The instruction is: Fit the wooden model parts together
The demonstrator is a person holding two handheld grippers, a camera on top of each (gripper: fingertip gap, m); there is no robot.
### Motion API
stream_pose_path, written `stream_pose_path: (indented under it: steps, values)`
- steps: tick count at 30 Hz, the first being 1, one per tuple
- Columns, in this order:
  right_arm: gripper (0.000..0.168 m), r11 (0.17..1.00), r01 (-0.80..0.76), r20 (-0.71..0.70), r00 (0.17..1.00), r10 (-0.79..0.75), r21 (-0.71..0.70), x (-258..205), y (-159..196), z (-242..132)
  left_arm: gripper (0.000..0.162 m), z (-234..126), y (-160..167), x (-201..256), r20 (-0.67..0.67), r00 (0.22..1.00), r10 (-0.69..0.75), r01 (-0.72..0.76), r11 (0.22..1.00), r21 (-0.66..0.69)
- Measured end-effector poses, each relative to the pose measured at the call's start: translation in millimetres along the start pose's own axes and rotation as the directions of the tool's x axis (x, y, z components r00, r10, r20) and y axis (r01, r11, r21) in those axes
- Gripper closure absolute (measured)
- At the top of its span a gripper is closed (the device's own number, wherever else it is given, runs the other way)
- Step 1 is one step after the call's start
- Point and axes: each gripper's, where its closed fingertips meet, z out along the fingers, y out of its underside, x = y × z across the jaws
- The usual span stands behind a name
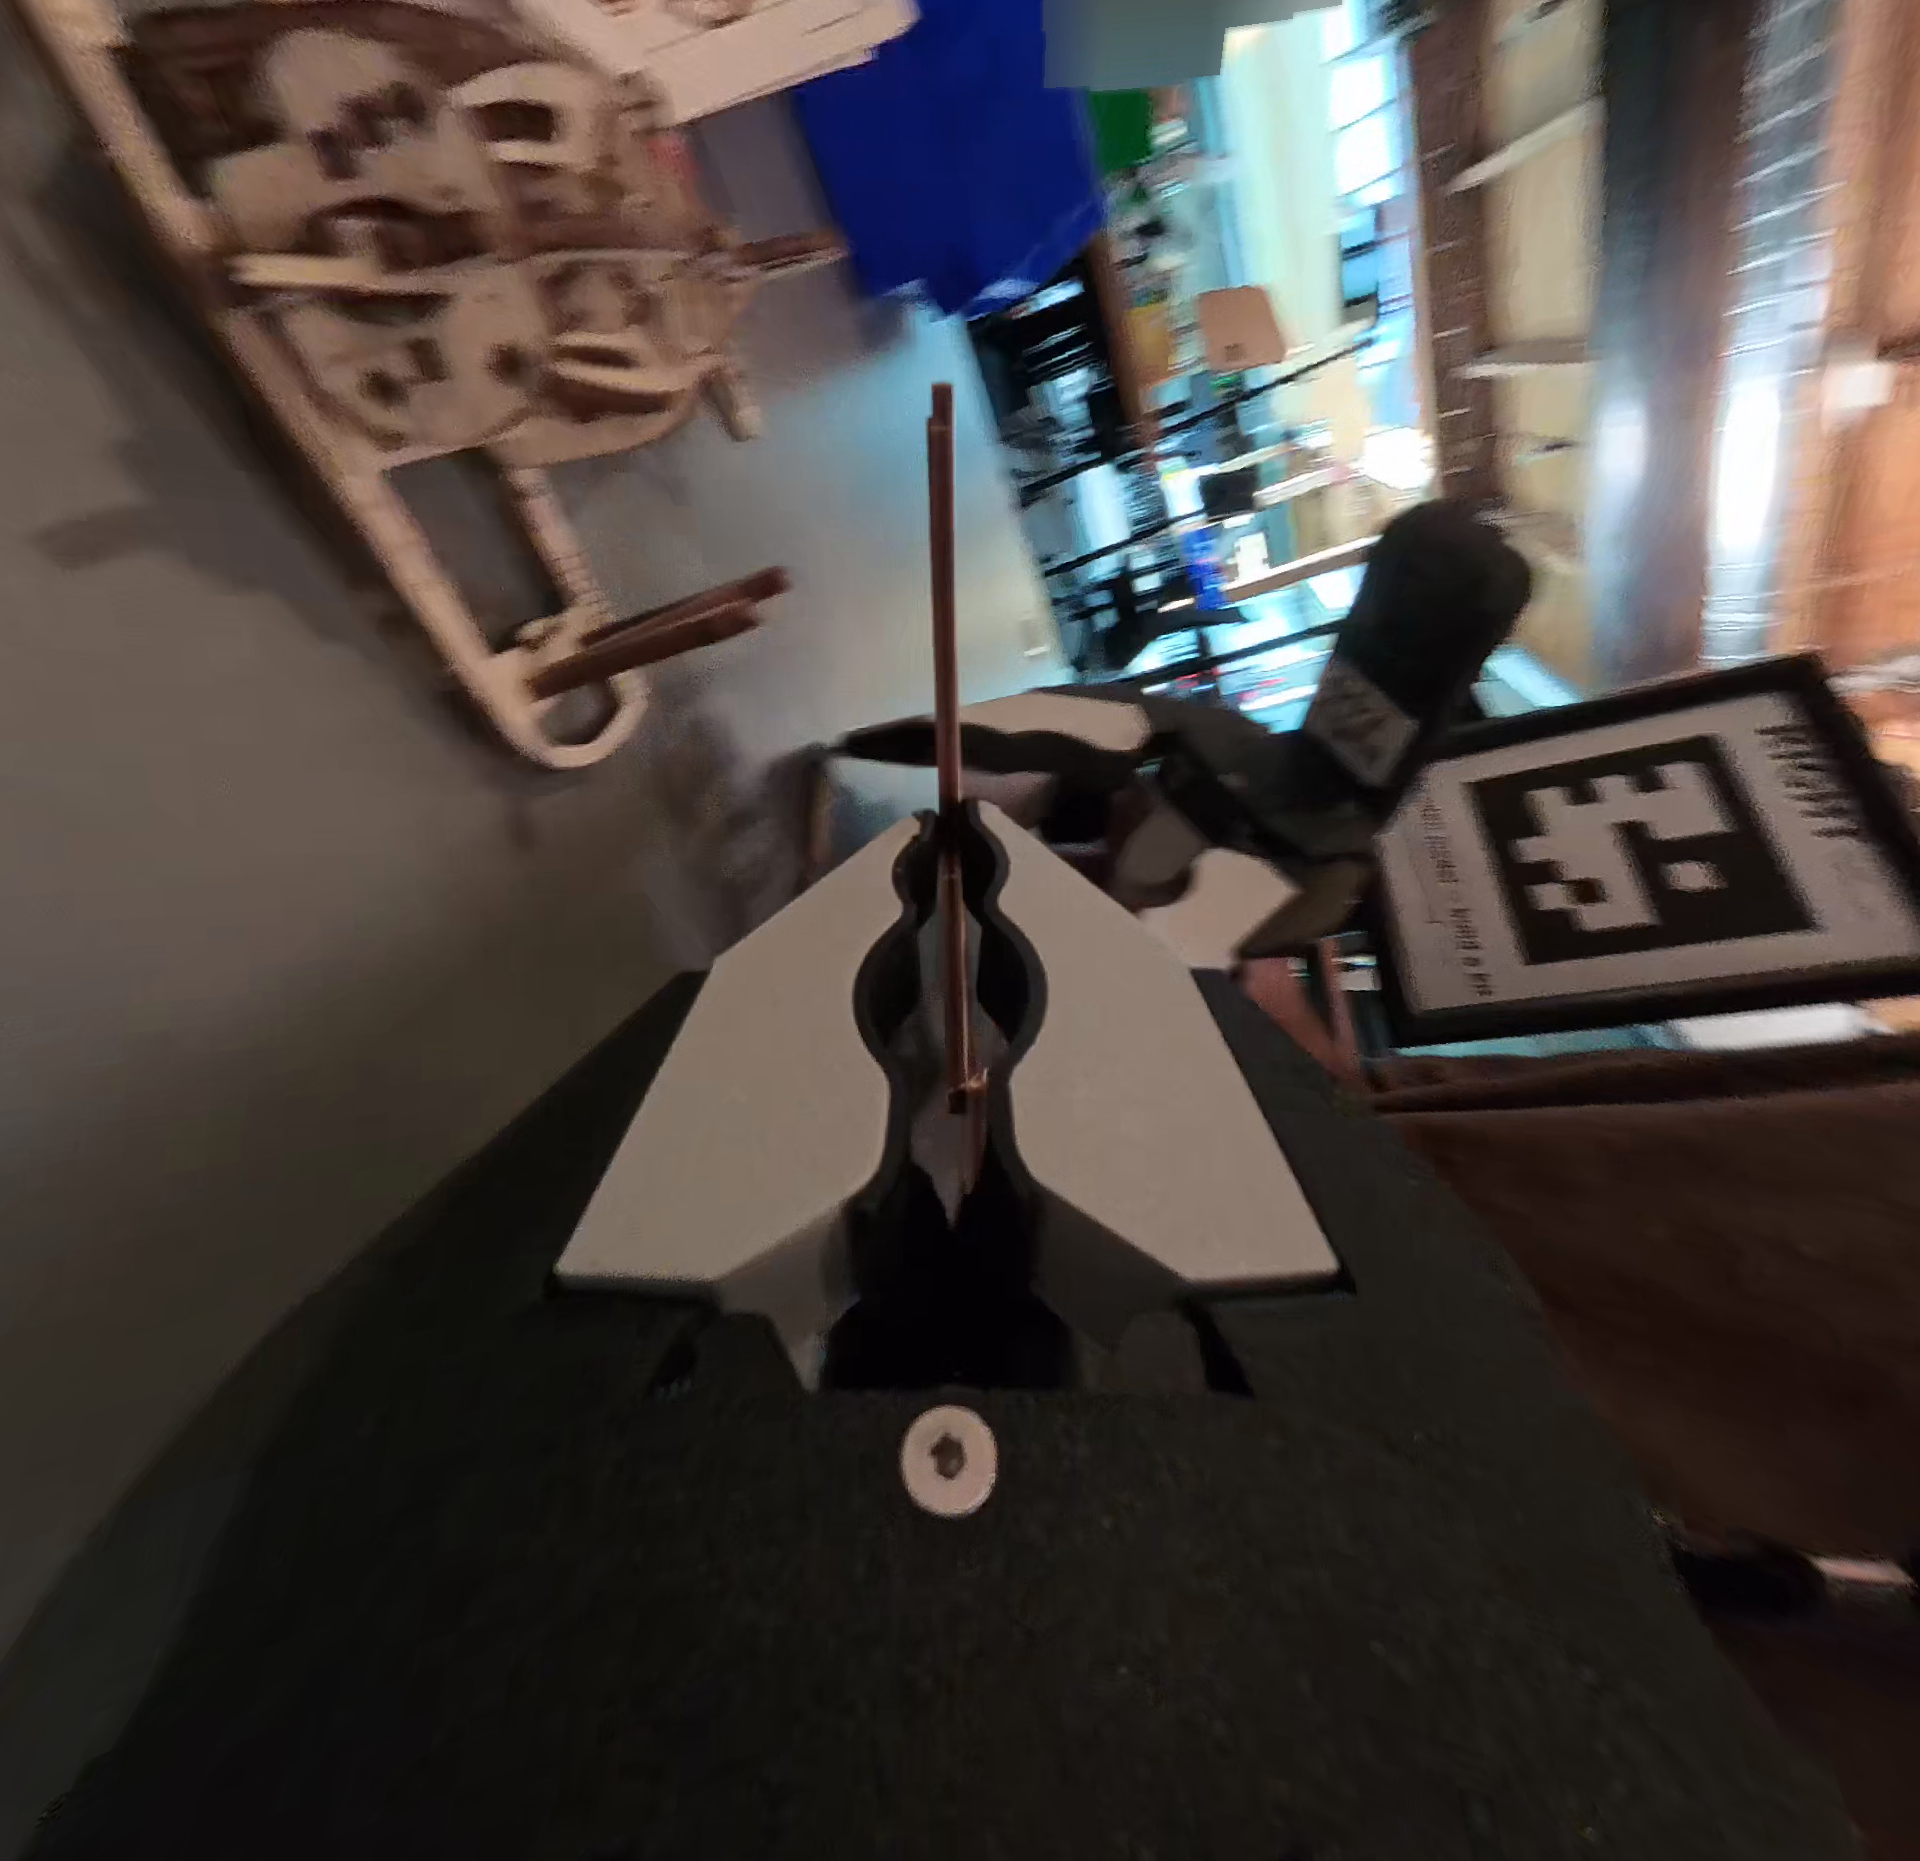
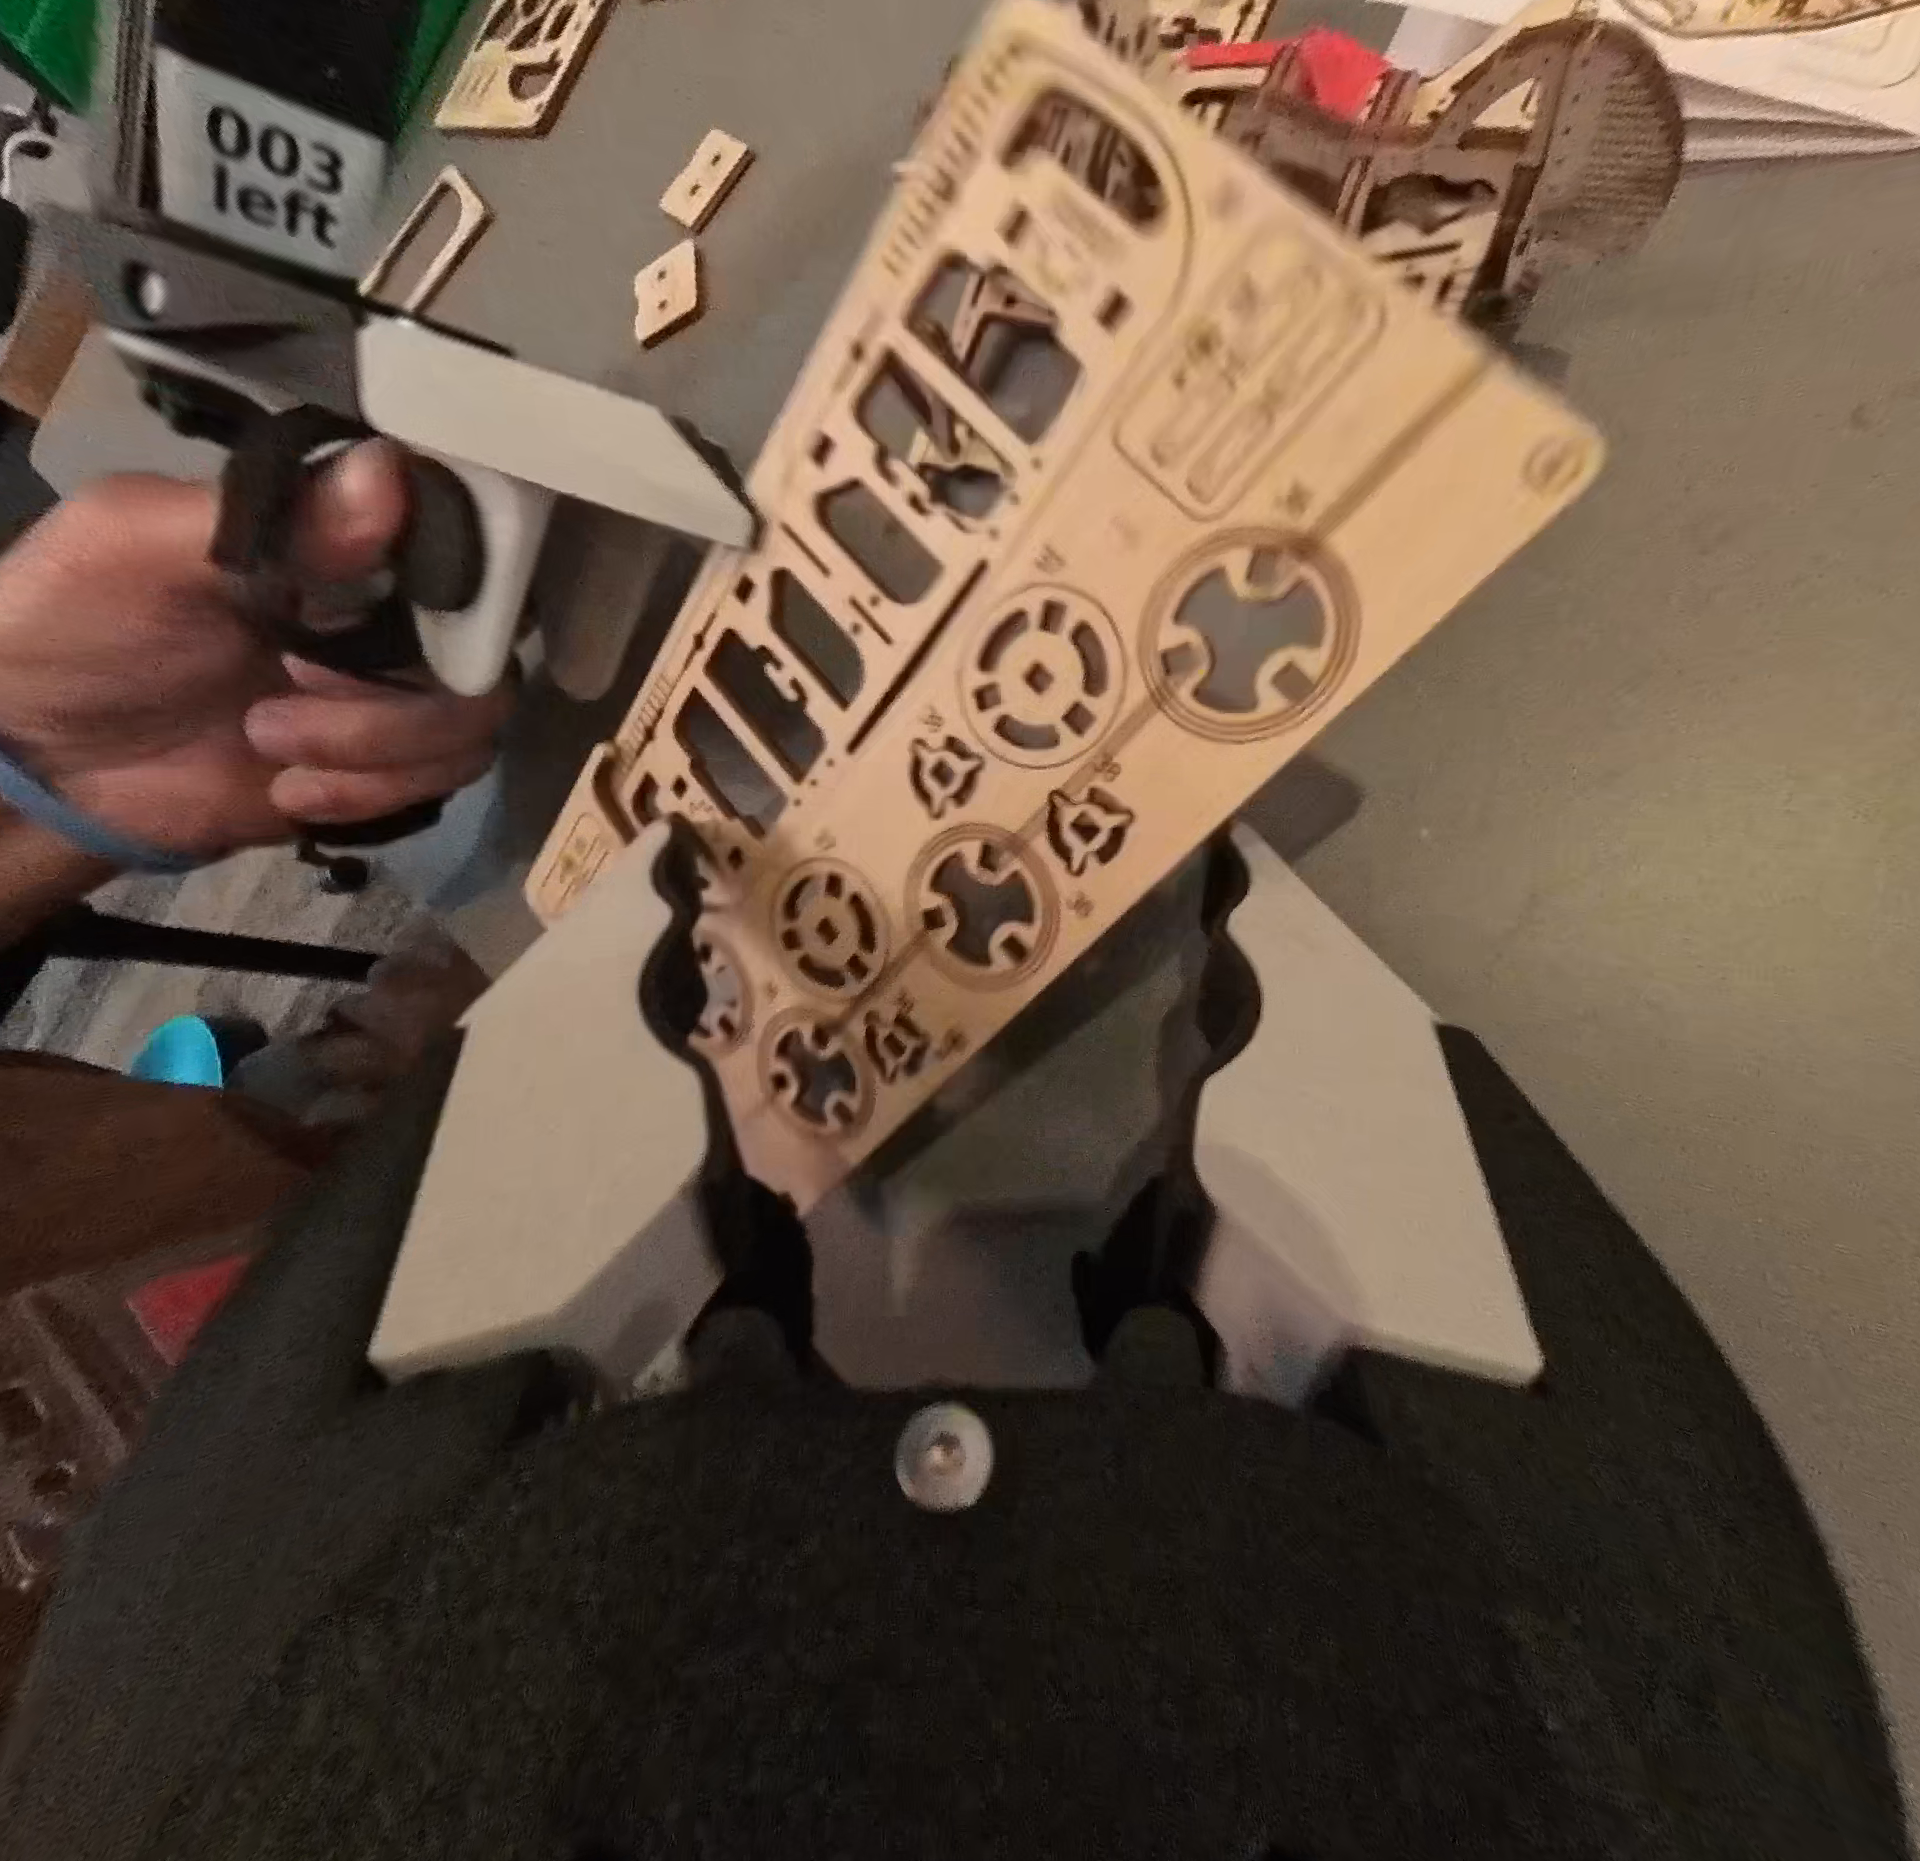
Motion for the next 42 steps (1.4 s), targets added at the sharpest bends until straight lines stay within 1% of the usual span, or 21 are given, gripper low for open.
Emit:
stream_pose_path:
  steps: [2,3,4,5,6,7,8,10,12,13,15,16,17,21,23,26,32,35,40,41,42]
  values:
    - [0.071,0.996,-0.069,0.05,0.997,0.066,0.048,-1.9,-7.5,1.6,0.161,-1.4,-7.7,20.9,-0.13,0.991,0.023,-0.015,0.998,0.069]
    - [0.085,0.991,-0.124,0.159,0.981,0.114,0.055,-11.2,-10.2,0.6,0.161,-4.4,-11.2,27.6,-0.18,0.983,0.02,-0.004,0.996,0.09]
    - [0.11,0.98,-0.194,0.338,0.927,0.165,0.053,-28.4,-15.1,-5.0,0.161,-8.0,-13.6,32.7,-0.229,0.973,0.016,0.008,0.995,0.104]
    - [0.138,0.958,-0.285,0.504,0.833,0.229,0.035,-42.7,-22.3,-14.6,0.162,-10.9,-16.1,34.3,-0.256,0.967,0.008,0.024,0.992,0.12]
    - [0.156,0.932,-0.362,0.612,0.742,0.275,0.02,-49.5,-28.6,-23.8,0.162,-12.2,-17.3,32.9,-0.262,0.965,-0.004,0.04,0.991,0.131]
    - [0.166,0.915,-0.404,0.676,0.676,0.293,0.007,-52.3,-31.6,-30.9,0.162,-12.5,-15.9,33.7,-0.278,0.96,-0.01,0.047,0.991,0.126]
    - [0.166,0.91,-0.414,0.683,0.661,0.311,-0.014,-50.7,-28.9,-31.3,0.162,-12.6,-13.5,35.8,-0.299,0.954,-0.02,0.055,0.993,0.109]
    - [0.166,0.921,-0.39,0.643,0.7,0.311,-0.021,-46.1,-22.6,-28.4,0.159,-11.0,-7.6,34.0,-0.285,0.958,-0.021,0.045,0.996,0.078]
    - [0.166,0.919,-0.394,0.627,0.719,0.3,0.012,-43.5,-26.3,-30.2,0.134,-9.6,-0.5,37.3,-0.297,0.954,-0.032,0.043,0.999,0.032]
    - [0.166,0.918,-0.394,0.631,0.72,0.287,0.032,-43.9,-29.3,-32.0,0.129,-6.5,6.4,36.7,-0.282,0.959,-0.028,0.027,1.0,-0.007]
    - [0.166,0.922,-0.382,0.635,0.728,0.259,0.062,-46.0,-32.8,-33.0,0.132,1.8,19.3,35.0,-0.238,0.971,0.012,-0.029,0.997,-0.066]
    - [0.166,0.926,-0.373,0.638,0.727,0.253,0.058,-47.9,-32.4,-32.4,0.141,5.6,25.0,36.2,-0.232,0.972,0.033,-0.056,0.994,-0.096]
    - [0.166,0.927,-0.371,0.639,0.726,0.254,0.052,-47.9,-31.7,-31.9,0.16,7.6,29.1,39.6,-0.242,0.969,0.057,-0.087,0.989,-0.116]
    - [0.158,0.923,-0.38,0.671,0.7,0.246,0.058,-47.0,-32.8,-38.3,0.162,6.4,27.2,41.0,-0.236,0.97,0.062,-0.098,0.985,-0.142]
    - [0.165,0.934,-0.357,0.684,0.689,0.239,0.033,-47.5,-27.6,-42.8,0.162,0.9,21.9,43.0,-0.251,0.967,0.041,-0.076,0.988,-0.134]
    - [0.166,0.967,-0.253,0.653,0.73,0.202,-0.016,-50.0,-15.1,-43.4,0.162,-0.9,29.1,41.2,-0.232,0.972,0.039,-0.084,0.979,-0.185]
    - [0.166,0.977,-0.167,0.671,0.711,0.21,-0.129,-55.0,-4.5,-49.3,0.162,-2.6,45.9,45.3,-0.236,0.971,0.044,-0.113,0.951,-0.286]
    - [0.166,0.986,-0.117,0.657,0.735,0.168,-0.122,-57.0,-4.0,-49.4,0.162,-5.2,50.0,47.5,-0.246,0.969,0.034,-0.113,0.942,-0.316]
    - [0.165,0.992,-0.033,0.555,0.827,0.094,-0.119,-45.8,-1.2,-41.3,0.159,-3.5,48.2,48.8,-0.279,0.953,-0.12,0.044,0.963,-0.266]
    - [0.165,0.99,-0.005,0.402,0.914,0.062,-0.142,-23.1,8.7,-29.3,0.162,-5.3,46.0,56.4,-0.339,0.929,-0.147,0.061,0.966,-0.25]
    - [0.166,0.993,-0.004,0.396,0.917,0.052,-0.12,-20.6,8.4,-27.4,0.162,-8.9,39.4,79.5,-0.463,0.854,-0.239,0.132,0.959,-0.251]
